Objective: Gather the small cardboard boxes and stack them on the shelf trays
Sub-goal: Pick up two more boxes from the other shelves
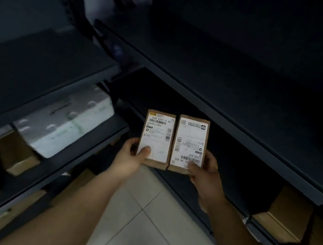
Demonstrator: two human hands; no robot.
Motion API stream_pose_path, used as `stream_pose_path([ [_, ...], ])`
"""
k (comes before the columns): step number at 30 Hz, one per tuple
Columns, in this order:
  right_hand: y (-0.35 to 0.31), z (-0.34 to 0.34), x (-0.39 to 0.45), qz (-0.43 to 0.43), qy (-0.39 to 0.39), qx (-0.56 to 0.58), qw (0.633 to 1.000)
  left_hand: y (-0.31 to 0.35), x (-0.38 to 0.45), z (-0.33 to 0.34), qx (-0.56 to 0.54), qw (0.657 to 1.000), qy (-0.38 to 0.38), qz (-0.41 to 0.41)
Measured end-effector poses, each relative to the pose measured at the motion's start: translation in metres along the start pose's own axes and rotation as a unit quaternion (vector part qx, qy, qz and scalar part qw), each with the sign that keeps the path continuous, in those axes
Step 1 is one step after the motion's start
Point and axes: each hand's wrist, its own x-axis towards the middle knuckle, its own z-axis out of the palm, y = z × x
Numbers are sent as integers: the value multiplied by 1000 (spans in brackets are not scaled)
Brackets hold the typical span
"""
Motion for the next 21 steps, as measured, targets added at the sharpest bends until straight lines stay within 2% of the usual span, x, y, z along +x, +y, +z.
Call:
stream_pose_path([
  [10,-88,91,-131,-160,-35,13,986,55,-140,-119,-64,982,78,163],
  [16,-141,145,-237,-240,-107,25,965,85,-251,-202,-60,954,92,278],
  [21,-184,191,-316,-298,-174,27,938,108,-333,-266,-64,925,157,340],
])
